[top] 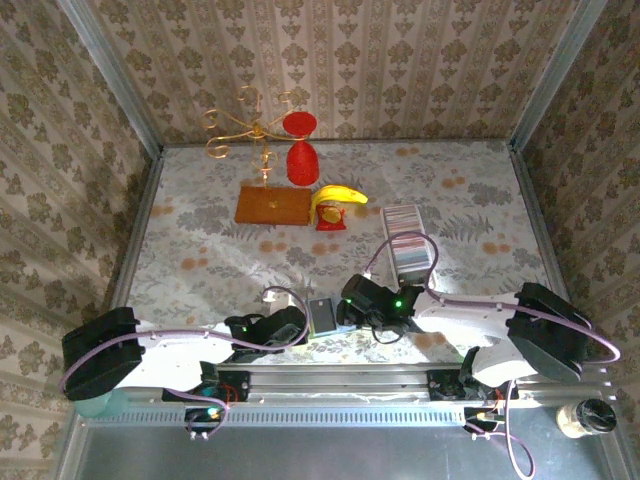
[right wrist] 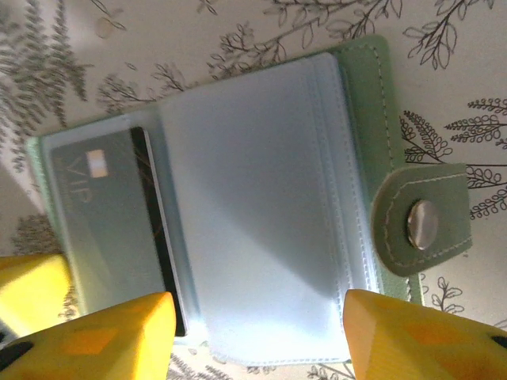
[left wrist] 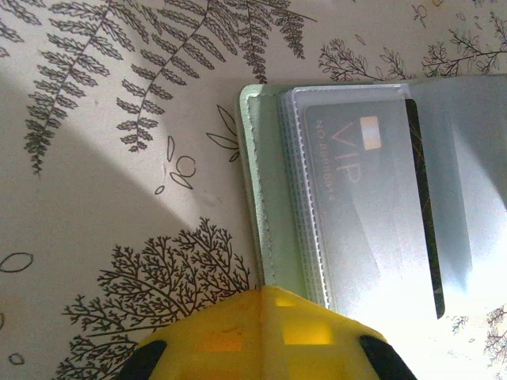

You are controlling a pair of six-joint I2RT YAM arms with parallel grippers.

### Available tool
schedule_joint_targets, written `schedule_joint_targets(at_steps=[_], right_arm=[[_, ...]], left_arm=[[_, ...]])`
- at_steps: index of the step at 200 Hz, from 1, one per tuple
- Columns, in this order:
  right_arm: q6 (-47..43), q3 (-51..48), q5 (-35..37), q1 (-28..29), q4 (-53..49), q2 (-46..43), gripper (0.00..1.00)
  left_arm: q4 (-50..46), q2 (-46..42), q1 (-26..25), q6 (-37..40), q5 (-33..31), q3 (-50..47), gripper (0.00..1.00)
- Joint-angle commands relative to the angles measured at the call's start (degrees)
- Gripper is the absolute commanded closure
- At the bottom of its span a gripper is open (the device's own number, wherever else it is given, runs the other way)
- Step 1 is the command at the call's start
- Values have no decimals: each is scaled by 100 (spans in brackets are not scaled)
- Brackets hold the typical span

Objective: Put the credit cards into the card holder
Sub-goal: Flip over the card slot in the card holder.

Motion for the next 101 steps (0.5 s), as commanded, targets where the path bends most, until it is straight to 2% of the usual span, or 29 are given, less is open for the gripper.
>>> schedule_joint_targets(at_steps=[1, 101], right_arm=[[-130, 245, 33, 34, -251, 199, 41], [58, 311, -455, 96, 557, 419, 40]], left_arm=[[-325, -86, -41, -76, 25, -113, 95], [-288, -106, -42, -129, 32, -201, 95]])
